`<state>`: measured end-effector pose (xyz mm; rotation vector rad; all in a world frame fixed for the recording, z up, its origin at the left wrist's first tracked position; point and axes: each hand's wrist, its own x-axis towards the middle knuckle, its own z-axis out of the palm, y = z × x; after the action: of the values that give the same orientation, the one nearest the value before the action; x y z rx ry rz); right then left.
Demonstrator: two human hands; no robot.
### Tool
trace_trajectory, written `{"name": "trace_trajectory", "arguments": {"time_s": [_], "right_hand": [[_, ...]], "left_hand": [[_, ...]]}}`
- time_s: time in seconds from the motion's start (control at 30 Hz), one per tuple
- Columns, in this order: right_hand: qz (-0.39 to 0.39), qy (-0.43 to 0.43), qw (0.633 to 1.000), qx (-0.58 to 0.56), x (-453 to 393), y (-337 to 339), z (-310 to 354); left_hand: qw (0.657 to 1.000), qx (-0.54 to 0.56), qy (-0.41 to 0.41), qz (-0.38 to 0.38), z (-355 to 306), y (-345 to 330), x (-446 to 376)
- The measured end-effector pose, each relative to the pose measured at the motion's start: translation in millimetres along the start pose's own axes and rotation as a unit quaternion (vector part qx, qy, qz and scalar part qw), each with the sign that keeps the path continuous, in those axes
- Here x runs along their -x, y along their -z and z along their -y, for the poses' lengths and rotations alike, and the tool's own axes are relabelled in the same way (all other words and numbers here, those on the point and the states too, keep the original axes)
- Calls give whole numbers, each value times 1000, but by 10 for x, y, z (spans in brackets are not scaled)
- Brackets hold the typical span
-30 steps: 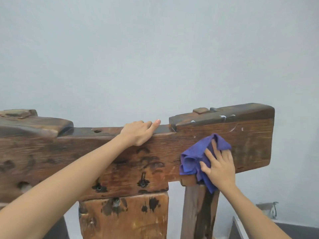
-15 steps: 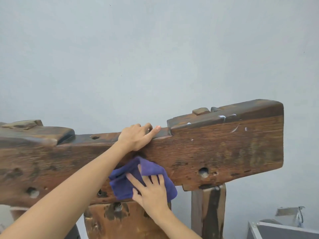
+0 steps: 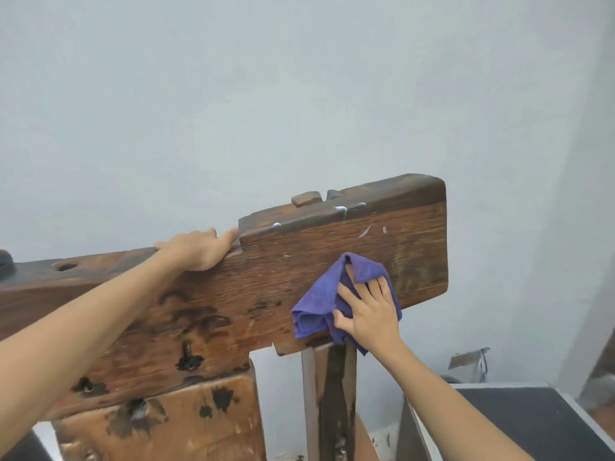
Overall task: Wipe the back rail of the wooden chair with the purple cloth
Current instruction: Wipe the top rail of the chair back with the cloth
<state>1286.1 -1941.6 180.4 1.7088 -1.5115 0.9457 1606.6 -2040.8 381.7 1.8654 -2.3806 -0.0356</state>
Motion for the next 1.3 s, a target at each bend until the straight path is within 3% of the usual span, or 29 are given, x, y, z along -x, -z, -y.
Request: {"name": "trace_trajectory", "arguments": {"time_s": [0.1, 0.23, 0.3, 0.4, 0.47, 0.53, 0.6, 0.67, 0.77, 0.87, 1.07, 1.2, 1.3], "right_hand": [[3, -169, 985, -10, 211, 47, -336], [-85, -452, 879, -127, 5, 206, -764], [-93, -523, 823, -199, -238, 371, -935], [-82, -536, 808, -231, -692, 630, -1162], [-73, -512, 820, -246, -1083, 813, -1270], [-46, -457, 854, -242, -1519, 1022, -1354], [41, -387, 896, -216, -1902, 1225, -1426], [189, -302, 923, -144, -2204, 1365, -1406], [371, -218, 903, -4, -2561, 1363, -1156], [440, -176, 880, -13, -2727, 1201, -741], [415, -26, 909, -25, -2522, 1080, 75], [284, 85, 955, 0, -2167, 1115, 232], [203, 197, 959, -19, -1903, 1192, 133]], "left_hand": [[1000, 5, -16, -15, 4, -36, 1], [998, -6, -21, -63, 2, -115, -21], [998, -7, -28, -62, -22, -114, -26], [999, 8, -23, -33, -77, -97, -52], [999, 22, -18, -27, -108, -104, -90], [999, 32, -13, -28, -140, -107, -114], [999, 37, -11, -24, -163, -97, -106], [999, 33, -15, -19, -177, -80, -76], [999, 21, -27, -10, -194, -43, -33], [999, 24, -33, -1, -201, 4, 20], [999, 42, -32, -3, -186, 17, 79], [997, 66, -30, -9, -159, 13, 57], [997, 71, -39, -13, -112, -1, 16]]}}
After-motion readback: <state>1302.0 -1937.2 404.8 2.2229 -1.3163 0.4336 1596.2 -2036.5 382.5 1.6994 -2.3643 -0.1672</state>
